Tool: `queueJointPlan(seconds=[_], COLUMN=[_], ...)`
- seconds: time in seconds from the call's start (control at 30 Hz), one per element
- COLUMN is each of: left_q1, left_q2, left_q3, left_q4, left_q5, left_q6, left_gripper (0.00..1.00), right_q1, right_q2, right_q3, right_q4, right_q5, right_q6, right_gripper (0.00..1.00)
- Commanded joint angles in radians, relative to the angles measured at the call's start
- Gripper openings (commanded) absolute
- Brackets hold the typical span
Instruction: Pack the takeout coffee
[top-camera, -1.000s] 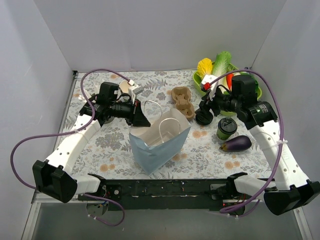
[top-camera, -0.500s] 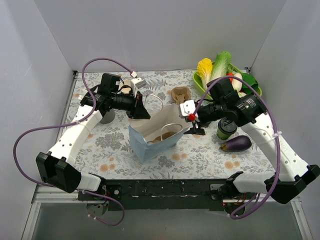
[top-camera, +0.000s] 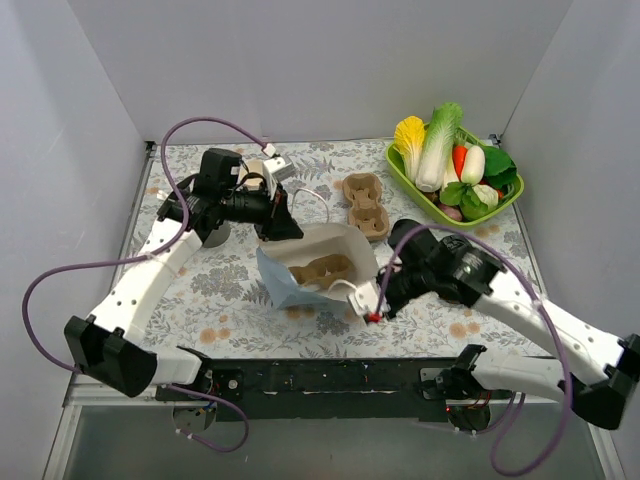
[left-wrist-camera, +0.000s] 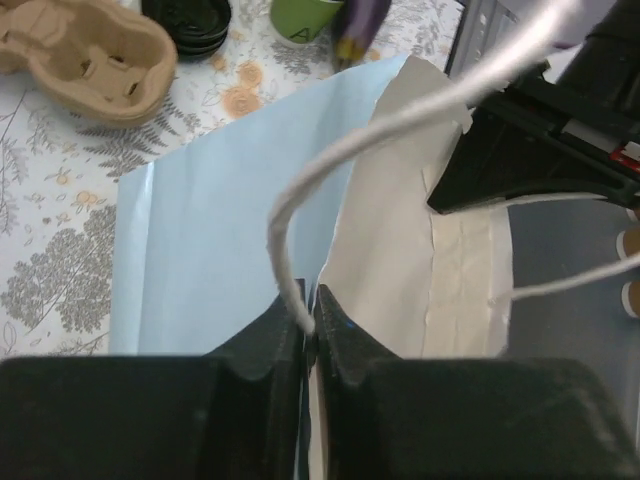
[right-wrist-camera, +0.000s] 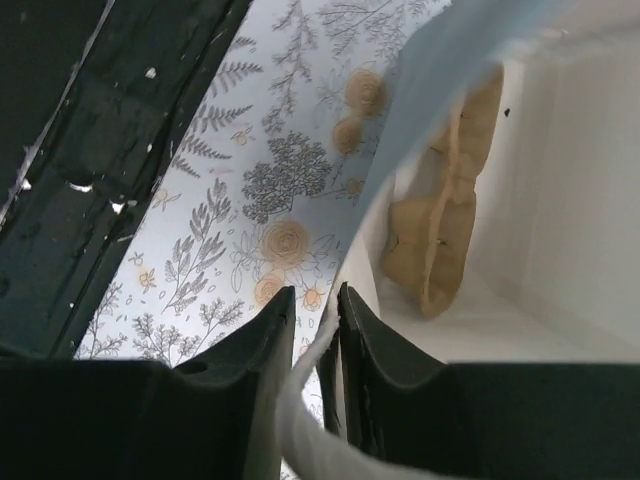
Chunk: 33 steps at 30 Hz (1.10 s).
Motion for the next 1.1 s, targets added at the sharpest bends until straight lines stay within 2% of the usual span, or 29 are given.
queueJointPlan(seconds=[0.0, 0.07, 0.13, 0.23, 0.33, 0.43, 0.5, 0.57, 0.67, 0.7, 0.8, 0.83, 0.87, 0.9, 0.93, 0.97, 1.03, 1.07], left_q1=[-0.077, -0.117, -0.126, -0.138, -0.158, -0.168, -0.168, -0.168, -0.166, -0.165, -0.149, -0.148, -0.143, -0.142, -0.135, -0.11, -0.103, -0.103], left_q2=[-0.176, -0.204, -0.233, -0.287, -0.327, -0.335, -0.323, -0.307, -0.272, -0.237, -0.118, -0.099, -0.111, -0.143, -0.198, -0.204, -0.148, -0.107], left_q3=[-0.076, -0.156, -0.199, -0.263, -0.317, -0.329, -0.311, -0.294, -0.211, -0.175, 0.123, 0.224, 0.162, 0.007, -0.133, -0.257, -0.089, 0.171], left_q4=[0.105, 0.104, 0.091, 0.087, 0.091, 0.093, 0.093, 0.088, 0.059, 0.047, -0.065, -0.095, -0.062, 0.008, 0.06, 0.12, 0.15, 0.133], left_q5=[0.037, 0.054, 0.058, 0.058, 0.055, 0.052, 0.049, 0.034, -0.012, -0.033, -0.049, -0.049, -0.081, -0.101, -0.095, 0.004, 0.025, 0.011], left_q6=[-0.024, -0.036, -0.013, 0.027, 0.062, 0.047, 0.019, -0.008, -0.073, -0.088, -0.114, -0.114, -0.137, -0.172, -0.189, -0.193, -0.28, -0.292], left_gripper=[0.16, 0.17, 0.12, 0.11, 0.16, 0.17, 0.13, 0.0, 0.0, 0.0, 0.0, 0.0, 0.0, 0.0, 0.0, 0.0, 0.0, 0.0], right_q1=[0.156, 0.237, 0.277, 0.335, 0.377, 0.384, 0.384, 0.384, 0.383, 0.383, 0.383, 0.375, 0.352, 0.316, 0.259, 0.256, 0.251, 0.237], right_q2=[-0.272, -0.315, -0.338, -0.323, -0.314, -0.311, -0.303, -0.289, -0.24, -0.201, -0.092, -0.064, -0.048, -0.059, -0.065, -0.064, 0.007, 0.059], right_q3=[-0.22, -0.314, -0.348, -0.348, -0.354, -0.368, -0.356, -0.329, -0.228, -0.195, 0.046, 0.173, 0.177, 0.119, -0.014, -0.038, 0.113, 0.427], right_q4=[0.216, 0.246, 0.269, 0.283, 0.319, 0.336, 0.352, 0.361, 0.37, 0.372, 0.305, 0.281, 0.275, 0.289, 0.281, 0.267, 0.232, 0.185], right_q5=[0.191, 0.255, 0.281, 0.304, 0.326, 0.331, 0.337, 0.354, 0.372, 0.383, 0.365, 0.361, 0.352, 0.261, 0.218, 0.208, 0.216, 0.214], right_q6=[-0.098, -0.115, -0.106, -0.071, -0.035, -0.014, 0.001, 0.029, 0.067, 0.075, 0.094, 0.116, 0.205, 0.244, 0.256, 0.247, 0.23, 0.251], right_gripper=[0.3, 0.29, 0.26, 0.23, 0.22, 0.22, 0.23, 0.21, 0.03, 0.01, 0.01, 0.01, 0.01, 0.01, 0.01, 0.01, 0.01, 0.01])
